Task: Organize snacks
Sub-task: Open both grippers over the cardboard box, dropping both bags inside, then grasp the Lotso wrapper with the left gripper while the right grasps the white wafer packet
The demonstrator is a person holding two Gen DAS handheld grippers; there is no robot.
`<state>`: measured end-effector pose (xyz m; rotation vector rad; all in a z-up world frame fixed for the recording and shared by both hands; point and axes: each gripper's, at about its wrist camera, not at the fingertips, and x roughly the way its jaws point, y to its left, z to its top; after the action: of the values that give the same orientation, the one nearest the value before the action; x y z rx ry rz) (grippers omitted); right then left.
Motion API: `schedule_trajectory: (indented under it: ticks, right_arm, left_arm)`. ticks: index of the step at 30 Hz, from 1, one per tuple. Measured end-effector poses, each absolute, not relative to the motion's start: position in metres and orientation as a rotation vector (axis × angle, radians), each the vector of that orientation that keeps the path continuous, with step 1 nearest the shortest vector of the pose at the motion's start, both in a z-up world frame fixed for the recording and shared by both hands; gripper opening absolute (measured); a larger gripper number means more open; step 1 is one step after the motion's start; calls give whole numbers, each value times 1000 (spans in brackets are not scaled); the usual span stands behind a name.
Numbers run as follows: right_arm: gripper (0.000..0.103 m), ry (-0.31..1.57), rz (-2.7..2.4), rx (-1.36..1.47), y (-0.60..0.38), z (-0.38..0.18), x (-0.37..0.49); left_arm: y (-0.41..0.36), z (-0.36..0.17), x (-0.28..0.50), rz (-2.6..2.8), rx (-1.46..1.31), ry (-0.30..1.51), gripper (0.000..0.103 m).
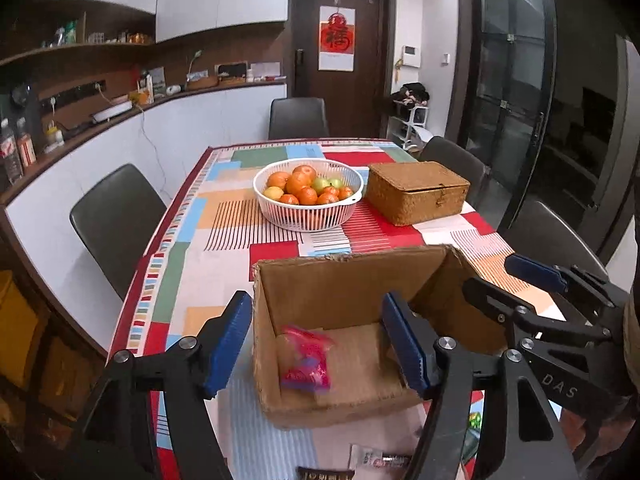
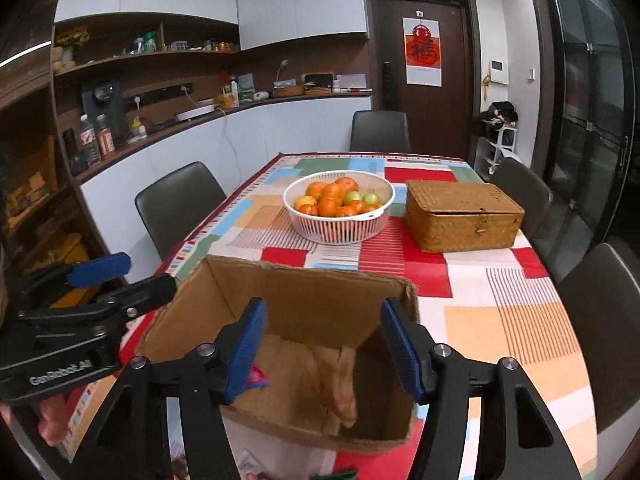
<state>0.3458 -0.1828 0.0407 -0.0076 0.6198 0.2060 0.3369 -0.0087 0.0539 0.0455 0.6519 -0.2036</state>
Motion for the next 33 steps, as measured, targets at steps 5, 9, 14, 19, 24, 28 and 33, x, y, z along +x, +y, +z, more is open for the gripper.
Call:
schedule_trajectory:
  ticks: [5,9,14,19,24,28,33]
  right_arm:
    - [60,592,217,-34,-184,43,313]
    - [60,567,222,-66,-184,44,283]
    - [60,558,229,-69,-189,42,251]
    - [60,583,241,-57,-194,29,223]
    - [60,643,244,-40,-200,2,204]
    - [60,703,247,-24,-204,-21,195]
    - [60,772,246,-4,-210,-49,188]
  left_arm:
    - [-11,55,301,-229,62,635,70]
    - [-16,54,272,-257,87,625,70]
    - [-21,50,239,-273,117,607,72]
    - [-29,34,214,-293,153,623,72]
    - [-37,11,199,-312,192,646,73]
    - [-41,-11,192,-340,211,683,72]
    - [-48,-41,191,-387,239,736,72]
